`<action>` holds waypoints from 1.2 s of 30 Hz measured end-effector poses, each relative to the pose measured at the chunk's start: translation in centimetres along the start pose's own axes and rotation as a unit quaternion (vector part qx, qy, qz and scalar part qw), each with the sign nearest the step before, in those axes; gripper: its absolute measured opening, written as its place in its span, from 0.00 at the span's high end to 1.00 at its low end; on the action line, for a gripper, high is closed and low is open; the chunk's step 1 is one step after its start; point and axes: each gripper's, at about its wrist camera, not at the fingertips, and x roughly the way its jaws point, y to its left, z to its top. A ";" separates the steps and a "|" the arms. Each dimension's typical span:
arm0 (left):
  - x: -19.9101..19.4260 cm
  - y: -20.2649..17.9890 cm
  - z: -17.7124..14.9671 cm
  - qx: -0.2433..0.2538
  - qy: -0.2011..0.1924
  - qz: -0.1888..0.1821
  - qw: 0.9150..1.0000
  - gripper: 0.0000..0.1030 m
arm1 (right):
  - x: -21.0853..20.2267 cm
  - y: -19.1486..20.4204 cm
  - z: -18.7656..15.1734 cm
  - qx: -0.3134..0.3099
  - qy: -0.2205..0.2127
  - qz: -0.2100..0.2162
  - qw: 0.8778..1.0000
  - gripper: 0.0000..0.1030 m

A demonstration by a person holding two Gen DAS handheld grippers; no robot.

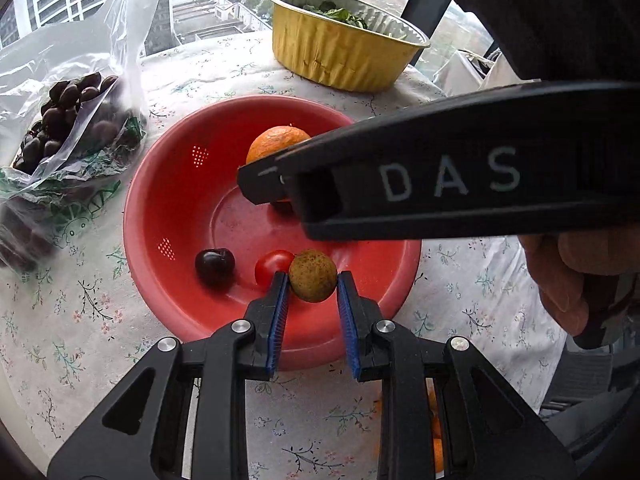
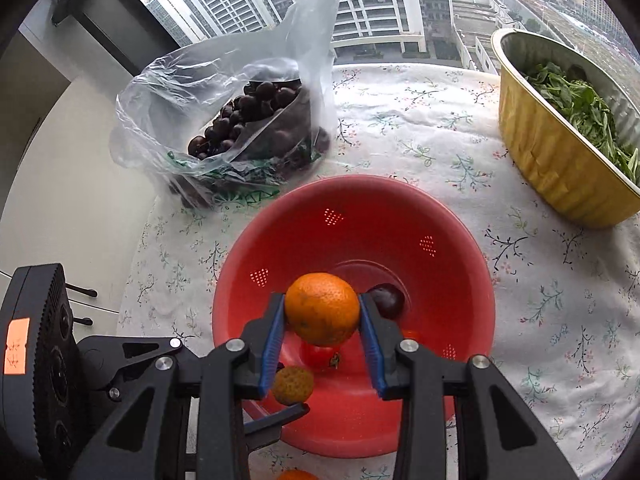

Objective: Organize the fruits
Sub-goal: 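Carry tangerine and brown fruit over the red colander and open both tools, then move both open tools back to the remaining fruit cluster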

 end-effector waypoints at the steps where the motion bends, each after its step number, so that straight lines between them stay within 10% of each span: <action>1: 0.3 0.0 0.1 -0.002 0.002 0.002 1.000 0.78 | 0.5 0.0 0.2 -0.002 0.005 0.000 1.000 0.62; 29: 2.7 1.5 -0.3 -0.041 0.011 0.004 0.999 0.77 | 4.7 0.0 0.4 -0.031 0.049 -0.022 0.998 0.58; 36: 2.0 1.3 -0.3 -0.045 -0.010 0.006 0.999 0.41 | 3.3 -0.1 0.6 -0.028 0.030 -0.027 0.999 0.43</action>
